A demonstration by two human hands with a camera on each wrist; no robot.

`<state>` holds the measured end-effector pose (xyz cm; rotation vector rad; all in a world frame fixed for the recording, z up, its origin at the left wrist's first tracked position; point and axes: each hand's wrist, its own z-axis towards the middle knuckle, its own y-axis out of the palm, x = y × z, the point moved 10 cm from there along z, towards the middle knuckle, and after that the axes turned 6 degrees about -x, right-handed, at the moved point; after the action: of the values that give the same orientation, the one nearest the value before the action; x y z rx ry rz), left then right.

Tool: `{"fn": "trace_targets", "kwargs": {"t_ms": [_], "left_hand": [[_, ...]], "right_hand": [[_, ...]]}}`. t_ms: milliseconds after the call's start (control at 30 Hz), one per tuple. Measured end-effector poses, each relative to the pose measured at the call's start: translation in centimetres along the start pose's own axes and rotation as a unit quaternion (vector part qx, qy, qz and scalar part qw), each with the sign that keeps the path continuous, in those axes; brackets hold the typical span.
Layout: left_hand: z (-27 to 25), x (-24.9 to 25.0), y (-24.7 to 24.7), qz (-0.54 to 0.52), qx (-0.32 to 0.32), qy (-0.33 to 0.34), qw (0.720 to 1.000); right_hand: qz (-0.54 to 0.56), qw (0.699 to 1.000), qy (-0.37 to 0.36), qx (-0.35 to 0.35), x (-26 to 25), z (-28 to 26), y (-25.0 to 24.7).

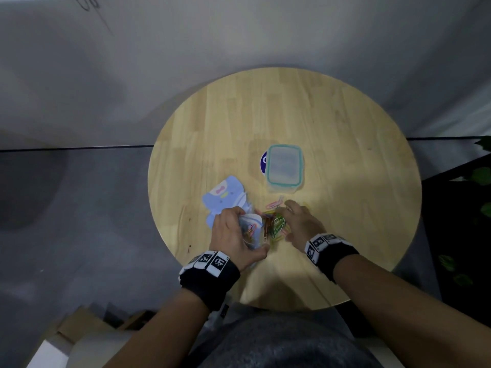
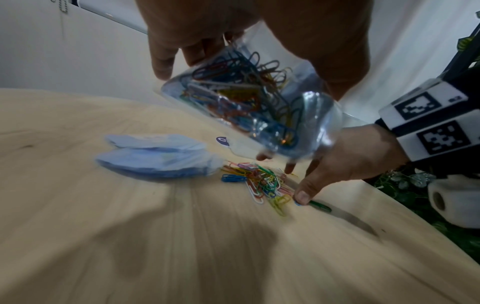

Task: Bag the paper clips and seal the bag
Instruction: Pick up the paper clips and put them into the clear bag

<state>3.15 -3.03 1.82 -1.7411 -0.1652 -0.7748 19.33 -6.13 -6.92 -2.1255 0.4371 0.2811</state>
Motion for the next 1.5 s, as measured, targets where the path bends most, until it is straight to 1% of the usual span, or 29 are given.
{"fn": "trace_targets", "kwargs": {"t_ms": [67, 133, 267, 467, 567, 633, 667, 733, 833, 933, 1067, 1200, 1333, 1367, 1400, 1433, 1500], "left_hand": [[-0.1, 0.1, 0.1, -0.002, 0.0, 0.002, 1.0], [-0.2, 0.2, -0.1, -0.006, 0.001, 0.0, 1.0], [-0.4, 0.2, -0.1, -0.004, -0.005, -0.007, 1.0], [-0.5, -0.1, 0.5, 0.005, -0.017, -0.008, 1.0], [-0.4, 0.1, 0.8, 0.008, -0.027, -0.005, 1.0], [-0.2, 0.3, 0.9, 0.011, -0.033, -0.004, 0.999], [-0.1, 0.3, 1.0, 0.013, -0.035, -0.005, 0.999], [0.2, 0.5, 1.2, 0.014, -0.043, -0.004, 0.999], [0.5, 1.0, 1.4, 0.012, -0.04, 0.006, 0.999], [0.9, 1.3, 1.9, 0.003, -0.042, 0.01, 0.999], [1.5, 1.7, 2.7, -0.007, -0.045, 0.012, 0.999], [2.1, 2.0, 3.6, 0.003, -0.057, 0.009, 0.998], [2.6, 2.9, 3.6, 0.001, -0.051, 0.021, 0.998], [2.7, 3.3, 3.5, -0.005, -0.044, 0.026, 0.999], [2.8, 3.7, 3.2, -0.012, -0.034, 0.032, 0.999], [3.0, 4.2, 3.0, -0.018, -0.021, 0.039, 0.999], [3.3, 4.9, 2.5, -0.032, 0.001, 0.045, 0.998]], "right_hand": [[-0.045, 0.998, -0.041, -0.03, -0.7, 0.5, 0.4], [-0.07, 0.996, -0.057, -0.022, -1.0, 0.7, 0.4], [-0.108, 0.993, -0.043, 0.016, -1.0, 0.4, 0.3], [-0.089, 0.994, -0.044, 0.056, -0.7, -0.5, 0.4], [-0.101, 0.993, -0.021, 0.057, 0.0, -0.6, 0.6], [-0.098, 0.992, -0.02, 0.079, 0.0, -0.8, 0.0], [-0.086, 0.992, -0.024, 0.086, -0.1, -0.9, -0.4], [-0.019, 0.995, -0.01, 0.1, 0.2, -1.2, -1.6], [0.084, 0.989, 0.044, 0.118, 1.7, -1.7, -3.0], [0.24, 0.96, 0.089, 0.112, 3.5, -2.0, -3.6], [0.377, 0.915, 0.104, 0.097, 4.3, -2.6, -4.7], [0.536, 0.838, 0.066, 0.079, 2.3, -3.9, -6.8], [0.639, 0.762, 0.047, 0.091, 0.5, -4.6, -8.9], [0.653, 0.75, 0.047, 0.094, 0.1, -4.7, -9.1], [0.658, 0.745, 0.047, 0.102, -0.4, -4.7, -9.3], [0.651, 0.749, 0.049, 0.115, -0.7, -4.7, -9.6], [0.612, 0.773, 0.057, 0.159, -0.8, -4.8, -10.1]]}}
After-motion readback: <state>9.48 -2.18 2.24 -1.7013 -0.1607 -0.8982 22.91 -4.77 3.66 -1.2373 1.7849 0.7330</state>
